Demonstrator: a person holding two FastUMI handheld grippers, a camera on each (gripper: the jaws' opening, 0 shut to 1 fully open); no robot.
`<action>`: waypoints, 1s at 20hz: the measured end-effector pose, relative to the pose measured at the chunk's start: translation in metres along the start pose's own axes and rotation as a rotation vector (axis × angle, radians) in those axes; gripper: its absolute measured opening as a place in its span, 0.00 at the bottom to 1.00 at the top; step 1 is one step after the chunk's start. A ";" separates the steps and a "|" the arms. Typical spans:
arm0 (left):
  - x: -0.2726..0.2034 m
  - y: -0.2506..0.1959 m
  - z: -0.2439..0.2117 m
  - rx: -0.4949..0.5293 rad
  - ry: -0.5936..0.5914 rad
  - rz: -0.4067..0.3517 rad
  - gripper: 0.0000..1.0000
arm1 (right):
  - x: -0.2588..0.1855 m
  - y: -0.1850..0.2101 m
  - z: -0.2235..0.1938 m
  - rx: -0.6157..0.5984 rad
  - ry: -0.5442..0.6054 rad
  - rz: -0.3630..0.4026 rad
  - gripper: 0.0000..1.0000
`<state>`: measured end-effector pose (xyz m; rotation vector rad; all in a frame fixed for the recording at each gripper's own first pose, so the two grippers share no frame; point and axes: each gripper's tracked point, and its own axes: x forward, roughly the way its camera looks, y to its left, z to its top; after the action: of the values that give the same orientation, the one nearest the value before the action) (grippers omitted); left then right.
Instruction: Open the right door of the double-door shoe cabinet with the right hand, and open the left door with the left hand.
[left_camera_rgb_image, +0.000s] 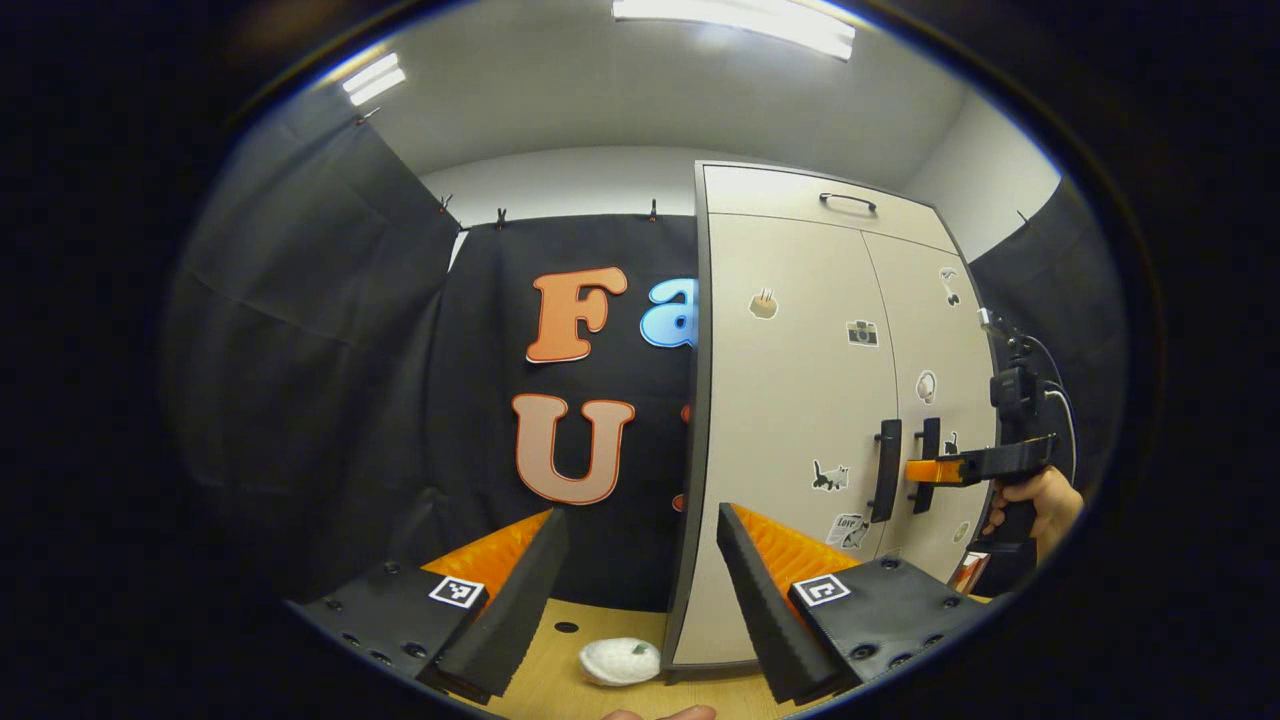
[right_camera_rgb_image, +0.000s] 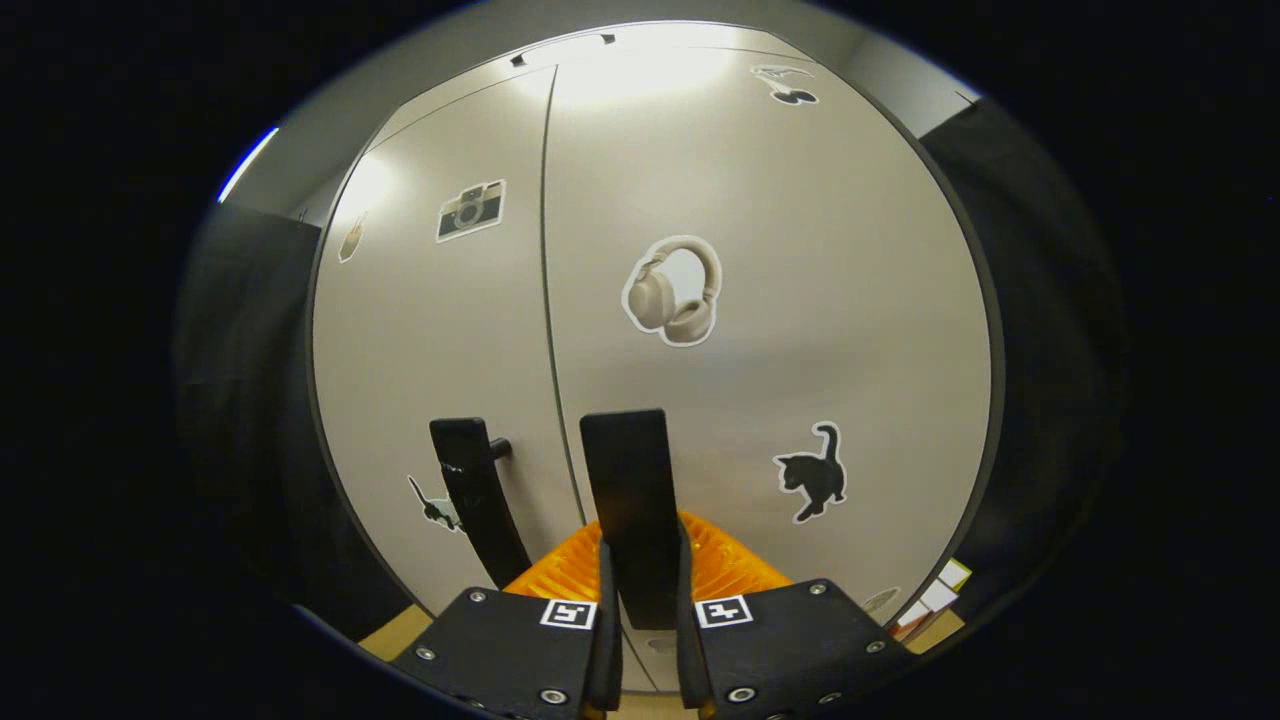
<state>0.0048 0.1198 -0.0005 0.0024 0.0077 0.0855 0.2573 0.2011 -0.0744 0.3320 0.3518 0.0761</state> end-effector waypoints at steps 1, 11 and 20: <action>-0.003 -0.005 0.002 -0.006 0.003 -0.010 0.95 | -0.002 -0.001 0.000 -0.005 0.001 -0.007 0.20; -0.034 -0.045 0.016 -0.009 0.004 -0.077 0.96 | -0.049 -0.002 0.001 -0.009 -0.014 0.060 0.19; -0.058 -0.073 0.012 0.012 0.039 -0.108 0.96 | -0.078 -0.015 0.005 -0.040 -0.041 0.117 0.19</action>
<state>-0.0470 0.0425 0.0121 0.0122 0.0473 -0.0223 0.1859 0.1749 -0.0498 0.3138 0.2899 0.1902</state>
